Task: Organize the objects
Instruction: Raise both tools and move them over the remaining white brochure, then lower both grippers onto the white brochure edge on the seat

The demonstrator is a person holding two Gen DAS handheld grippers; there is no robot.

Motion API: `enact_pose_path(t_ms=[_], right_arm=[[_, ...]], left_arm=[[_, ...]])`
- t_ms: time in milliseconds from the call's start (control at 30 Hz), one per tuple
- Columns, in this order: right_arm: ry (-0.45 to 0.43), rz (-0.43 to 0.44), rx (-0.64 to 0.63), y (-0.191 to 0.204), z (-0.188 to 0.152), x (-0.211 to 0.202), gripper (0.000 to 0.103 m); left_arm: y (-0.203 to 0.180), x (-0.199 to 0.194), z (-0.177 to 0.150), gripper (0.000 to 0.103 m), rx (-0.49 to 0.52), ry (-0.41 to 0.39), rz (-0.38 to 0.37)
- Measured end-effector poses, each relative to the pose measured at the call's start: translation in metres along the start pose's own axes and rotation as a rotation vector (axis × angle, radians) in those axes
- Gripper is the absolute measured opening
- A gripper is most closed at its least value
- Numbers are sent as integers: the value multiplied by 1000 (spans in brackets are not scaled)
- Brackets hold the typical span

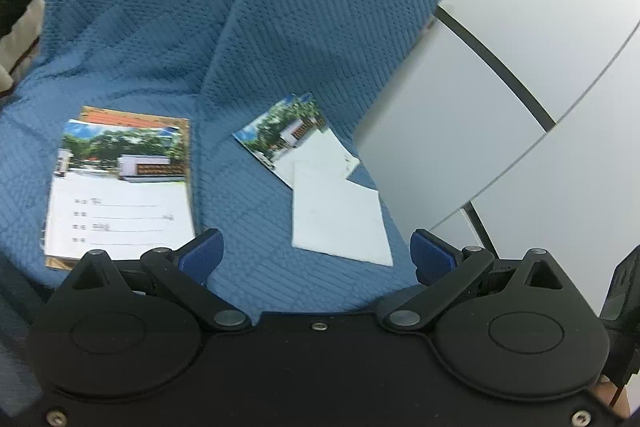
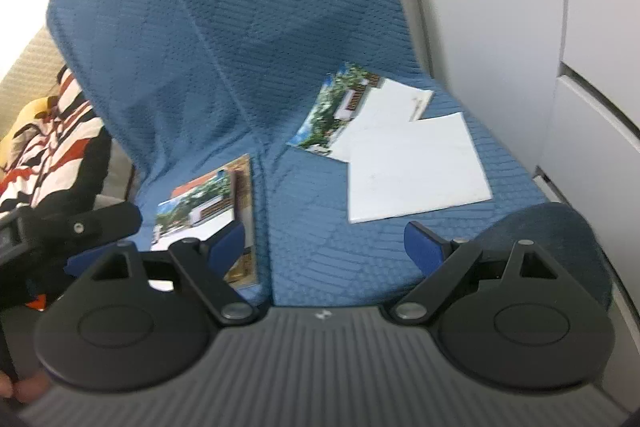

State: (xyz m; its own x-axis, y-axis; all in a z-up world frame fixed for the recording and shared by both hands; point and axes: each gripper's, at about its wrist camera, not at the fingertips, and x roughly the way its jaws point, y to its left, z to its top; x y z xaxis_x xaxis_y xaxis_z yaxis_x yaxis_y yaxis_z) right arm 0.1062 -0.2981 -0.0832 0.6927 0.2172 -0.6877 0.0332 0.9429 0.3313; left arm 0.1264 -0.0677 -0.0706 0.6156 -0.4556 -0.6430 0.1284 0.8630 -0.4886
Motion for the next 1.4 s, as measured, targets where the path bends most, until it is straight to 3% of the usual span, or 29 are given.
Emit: enact_pose_path(t_ms=[600,800,1300,1400], right_arm=[[-36,-107,98,-60,5,16,88],[-48,-137,112,-77,7,37,88],[50,-163,197,-130,21,104,88],[66,-163,206,-137,24,117,88]], left_arm=[[-36,58,10,100,108,54,-5],[-32,98,15,100,111,99,-15],[-18,216,5,97,100,182,44],[-10,243,-1,90,89,210,58]])
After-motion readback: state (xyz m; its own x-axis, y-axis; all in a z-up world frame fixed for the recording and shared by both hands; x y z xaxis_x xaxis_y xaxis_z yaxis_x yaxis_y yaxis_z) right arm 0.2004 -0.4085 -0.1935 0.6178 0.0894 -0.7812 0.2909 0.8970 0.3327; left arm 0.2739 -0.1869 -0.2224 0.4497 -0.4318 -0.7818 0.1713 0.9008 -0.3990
